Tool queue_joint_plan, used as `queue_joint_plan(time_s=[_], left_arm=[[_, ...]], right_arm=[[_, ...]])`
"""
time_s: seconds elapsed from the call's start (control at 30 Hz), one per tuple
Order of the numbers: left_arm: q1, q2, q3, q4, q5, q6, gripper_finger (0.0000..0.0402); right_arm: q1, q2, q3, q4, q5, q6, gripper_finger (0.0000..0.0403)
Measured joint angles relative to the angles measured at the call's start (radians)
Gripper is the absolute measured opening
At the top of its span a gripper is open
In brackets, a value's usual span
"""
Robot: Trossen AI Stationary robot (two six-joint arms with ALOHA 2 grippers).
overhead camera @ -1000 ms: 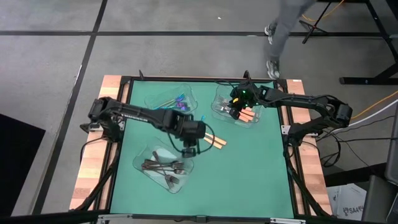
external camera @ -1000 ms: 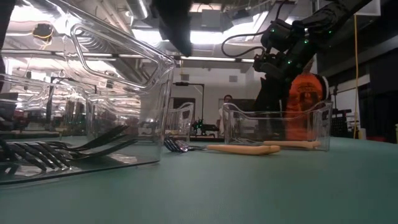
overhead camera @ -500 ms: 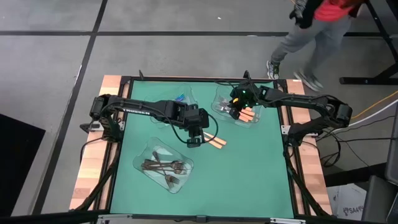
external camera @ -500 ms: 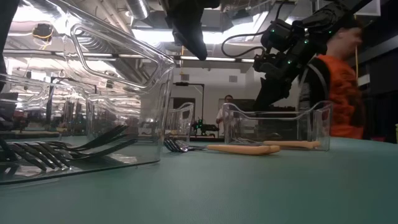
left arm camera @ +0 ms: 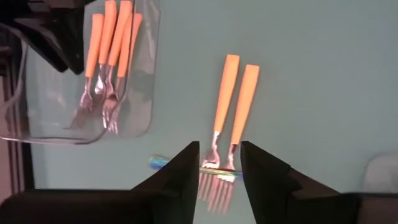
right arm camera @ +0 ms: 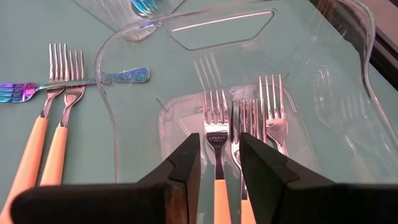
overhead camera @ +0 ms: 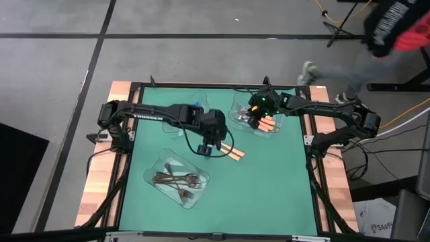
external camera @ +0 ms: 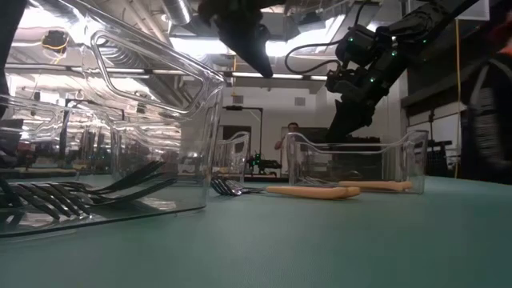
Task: Sort silverware by color (type)
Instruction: Put the blue fork into the top left transparent bin
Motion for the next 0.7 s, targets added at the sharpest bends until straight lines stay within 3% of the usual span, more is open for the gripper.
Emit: queue_joint_plan(time_s=[0.2, 0.7], left_arm=[[0.022, 0.0, 0.0, 0.008, 0.0, 0.027, 0.0119], [0.025, 0.012, 0.0, 0.007, 0.004, 0.05, 0.0104]], right_arm=[[0.02, 0.0, 0.0, 0.003, -0.004, -0.007, 0.0099], [0.177, -0.004, 0.076, 0.012, 0.138, -0.031, 0.0099]])
